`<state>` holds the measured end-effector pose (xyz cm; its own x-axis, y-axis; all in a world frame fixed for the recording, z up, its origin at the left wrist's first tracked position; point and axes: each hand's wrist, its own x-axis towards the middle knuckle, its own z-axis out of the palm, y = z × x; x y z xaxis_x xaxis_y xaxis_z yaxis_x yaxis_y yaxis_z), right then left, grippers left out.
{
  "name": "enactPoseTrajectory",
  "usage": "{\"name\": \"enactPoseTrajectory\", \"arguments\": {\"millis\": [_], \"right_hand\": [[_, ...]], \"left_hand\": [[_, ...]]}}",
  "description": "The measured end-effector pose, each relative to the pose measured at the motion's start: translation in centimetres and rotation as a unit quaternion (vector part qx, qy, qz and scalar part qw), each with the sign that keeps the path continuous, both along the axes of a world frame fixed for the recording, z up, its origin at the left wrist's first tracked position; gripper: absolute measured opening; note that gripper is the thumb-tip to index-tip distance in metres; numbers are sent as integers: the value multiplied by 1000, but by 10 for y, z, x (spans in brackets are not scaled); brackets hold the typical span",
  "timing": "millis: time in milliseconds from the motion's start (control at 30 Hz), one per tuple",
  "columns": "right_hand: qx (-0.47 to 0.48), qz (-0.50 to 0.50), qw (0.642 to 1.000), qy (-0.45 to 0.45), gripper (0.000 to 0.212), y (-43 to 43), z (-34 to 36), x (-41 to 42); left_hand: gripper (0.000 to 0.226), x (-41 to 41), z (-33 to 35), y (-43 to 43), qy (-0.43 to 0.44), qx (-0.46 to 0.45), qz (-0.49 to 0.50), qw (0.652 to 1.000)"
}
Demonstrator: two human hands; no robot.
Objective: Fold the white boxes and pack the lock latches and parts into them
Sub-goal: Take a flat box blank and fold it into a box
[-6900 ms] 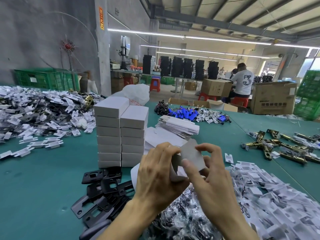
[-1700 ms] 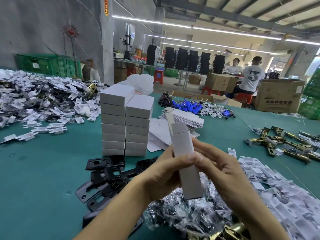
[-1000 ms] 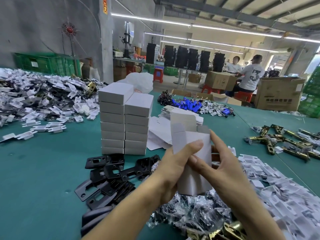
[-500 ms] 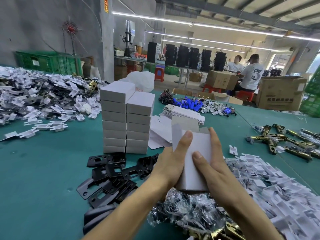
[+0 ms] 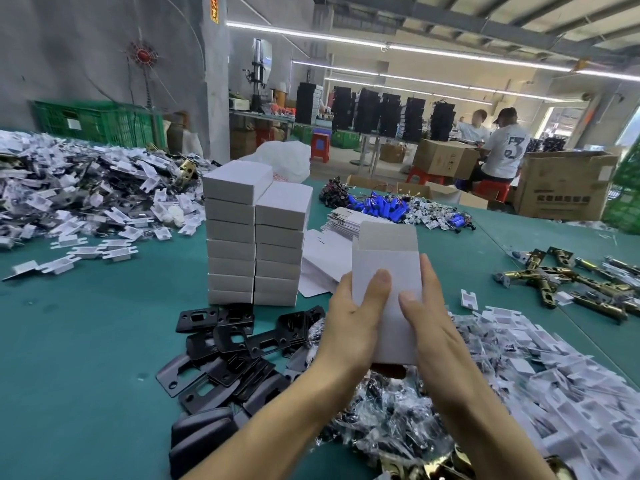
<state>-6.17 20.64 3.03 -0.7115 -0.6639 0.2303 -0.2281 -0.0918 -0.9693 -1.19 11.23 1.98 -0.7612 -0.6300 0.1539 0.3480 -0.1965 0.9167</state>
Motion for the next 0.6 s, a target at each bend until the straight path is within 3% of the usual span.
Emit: {"name": "enactPoseTrajectory", "arguments": {"millis": [200,333,600], "right_hand": [[-46,5,999,-16,31,3,0,-4],[-28,-67,997,29,37,2,-2,-2],[24,-79,991,106,47,4,5,-2]], "left_hand": [[41,3,-4,4,53,-33,-7,998],[36,2,-6,10,48,-41,-1,998],[47,1,-5,4,28,-17,-19,999]]}}
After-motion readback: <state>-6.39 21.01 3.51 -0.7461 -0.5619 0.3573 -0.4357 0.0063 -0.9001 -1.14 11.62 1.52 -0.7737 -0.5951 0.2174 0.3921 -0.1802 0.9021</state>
